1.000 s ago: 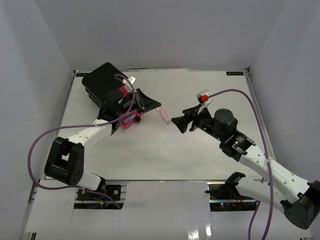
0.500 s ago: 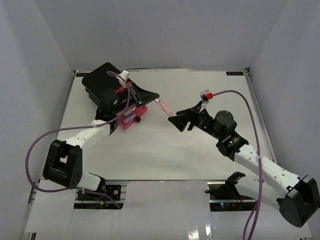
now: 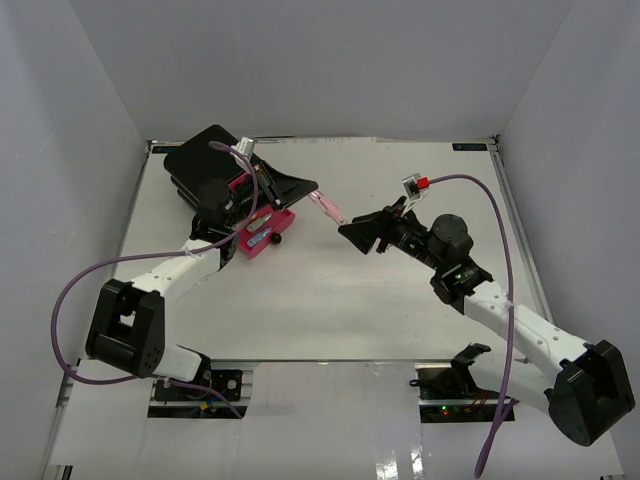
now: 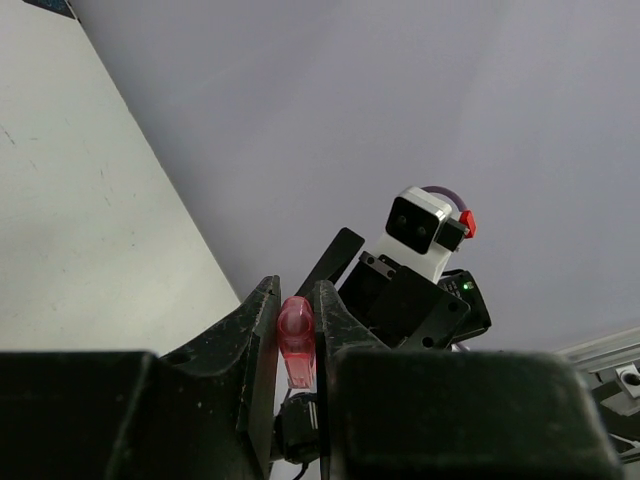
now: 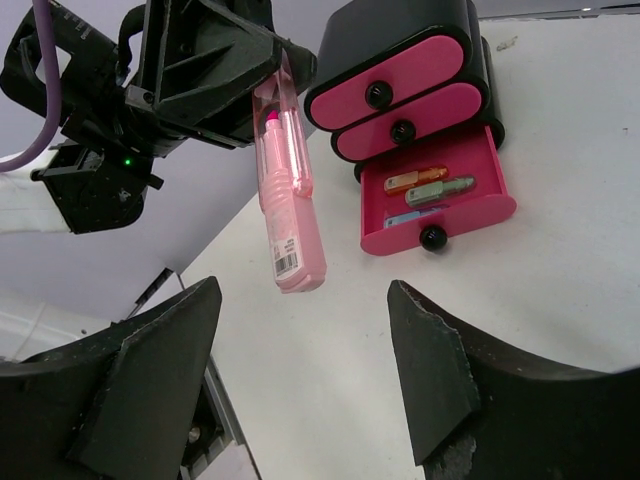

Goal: Sort the stationery into containers
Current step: Close the pen cap on the pen.

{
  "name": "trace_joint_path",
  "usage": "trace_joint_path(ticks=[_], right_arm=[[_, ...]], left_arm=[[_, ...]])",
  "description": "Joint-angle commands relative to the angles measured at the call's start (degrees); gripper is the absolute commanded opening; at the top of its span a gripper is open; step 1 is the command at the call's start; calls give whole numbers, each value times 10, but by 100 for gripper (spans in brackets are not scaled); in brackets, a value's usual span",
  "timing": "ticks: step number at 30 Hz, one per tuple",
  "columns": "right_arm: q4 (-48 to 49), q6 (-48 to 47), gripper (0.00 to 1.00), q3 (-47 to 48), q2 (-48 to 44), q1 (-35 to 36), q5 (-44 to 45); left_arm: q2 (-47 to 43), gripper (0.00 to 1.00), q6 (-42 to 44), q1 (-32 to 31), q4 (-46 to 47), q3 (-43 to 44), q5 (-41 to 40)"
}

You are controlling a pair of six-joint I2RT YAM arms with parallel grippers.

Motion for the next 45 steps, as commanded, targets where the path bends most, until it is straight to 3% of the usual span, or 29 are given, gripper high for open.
trace_joint_path(ticks=[1,17,45], right_arm=[[56,14,73,4,6,-4,-26],[104,26,55,23,44,-6,-52],[107,21,25,34,53,-5,-53]], left_arm=[[-14,6,-5,1,21,13,-7],[-18,6,-5,1,43,12,-1],[-18,7,34,1,51,-3,29]])
